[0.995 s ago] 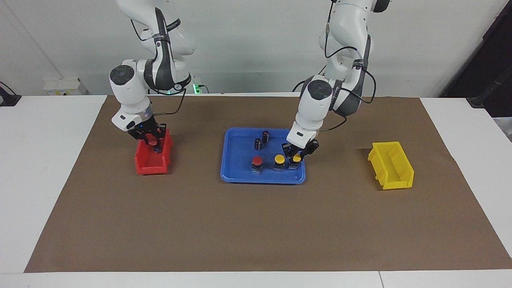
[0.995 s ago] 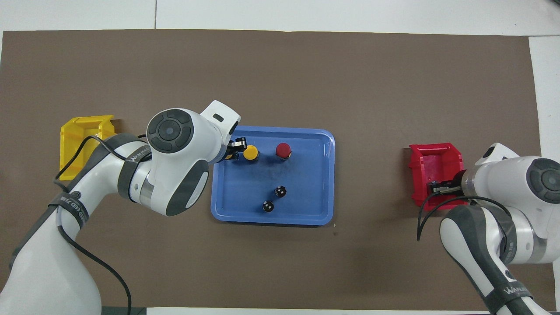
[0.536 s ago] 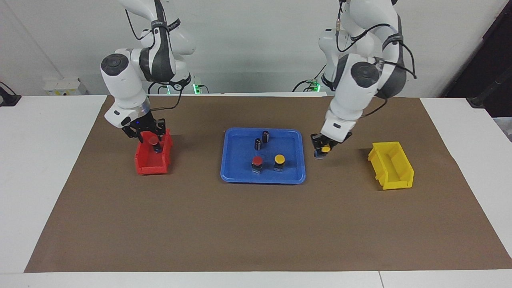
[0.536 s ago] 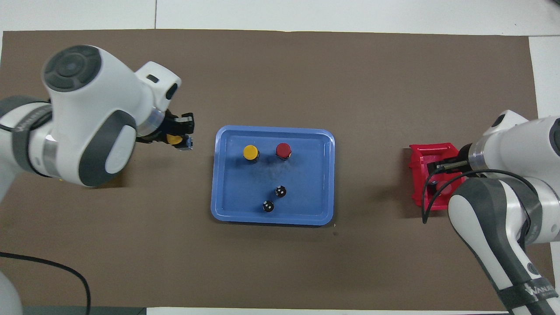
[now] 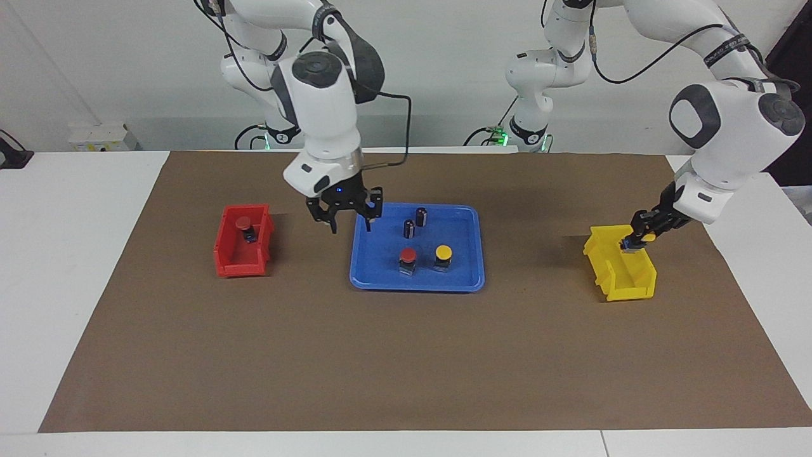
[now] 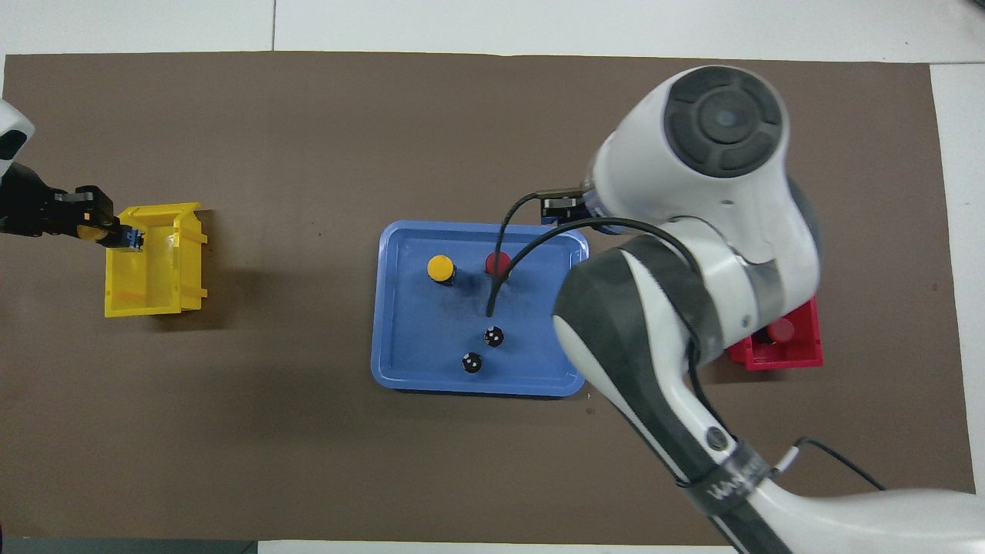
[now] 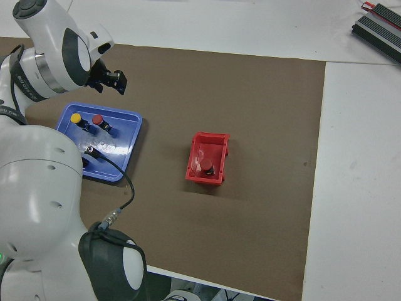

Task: Sort red and yellow buttons by color
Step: 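Carry the yellow button to the yellow bin while the right gripper reaches the tray, then grasp the second red button with the right gripper while the left gripper releases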

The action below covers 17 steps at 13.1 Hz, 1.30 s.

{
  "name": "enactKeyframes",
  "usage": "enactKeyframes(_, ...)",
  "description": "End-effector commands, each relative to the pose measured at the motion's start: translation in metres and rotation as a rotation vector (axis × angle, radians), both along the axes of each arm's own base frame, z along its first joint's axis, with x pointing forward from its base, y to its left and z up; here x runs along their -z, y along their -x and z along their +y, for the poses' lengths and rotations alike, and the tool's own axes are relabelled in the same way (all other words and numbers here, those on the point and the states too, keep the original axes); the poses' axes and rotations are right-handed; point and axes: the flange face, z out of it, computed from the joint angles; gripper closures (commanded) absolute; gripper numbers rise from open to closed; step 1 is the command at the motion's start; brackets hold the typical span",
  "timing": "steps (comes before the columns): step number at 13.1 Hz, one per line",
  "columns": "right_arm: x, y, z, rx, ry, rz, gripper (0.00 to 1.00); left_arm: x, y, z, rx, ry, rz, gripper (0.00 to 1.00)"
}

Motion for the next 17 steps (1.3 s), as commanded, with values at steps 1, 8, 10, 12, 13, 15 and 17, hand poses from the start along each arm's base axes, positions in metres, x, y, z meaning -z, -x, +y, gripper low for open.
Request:
enactKeyframes(1, 0.039, -0.006, 0.044, 0.055, -0.018, -0.034, 0.29, 0.016, 0.022, 0.012, 0.027, -0.026, -0.050, 0.99)
enactKeyframes(8, 0.111, 0.025, 0.055, 0.041, -0.011, -0.012, 0.29, 0.074, 0.046, 0.007, 0.024, -0.027, -0.051, 0.99)
enactKeyframes(10, 0.117, 0.031, 0.053, 0.039, -0.003, -0.001, 0.29, 0.088, 0.046, 0.005, 0.025, -0.031, -0.075, 0.99)
enactKeyframes(12, 0.123, 0.037, 0.052, 0.034, -0.010, -0.010, 0.29, 0.105, 0.047, 0.008, 0.027, -0.033, -0.077, 0.99)
enactKeyframes(13, 0.126, 0.039, 0.052, 0.034, -0.010, -0.011, 0.31, 0.110, 0.049, 0.008, 0.025, -0.034, -0.083, 0.99)
enactKeyframes(15, 0.126, 0.040, 0.052, 0.031, -0.008, -0.008, 0.48, 0.121, 0.054, 0.003, 0.028, -0.033, -0.078, 0.97)
enactKeyframes(17, 0.124, 0.038, 0.051, 0.035, -0.009, -0.009, 0.68, 0.128, 0.060, 0.004, 0.031, -0.031, -0.057, 0.87)
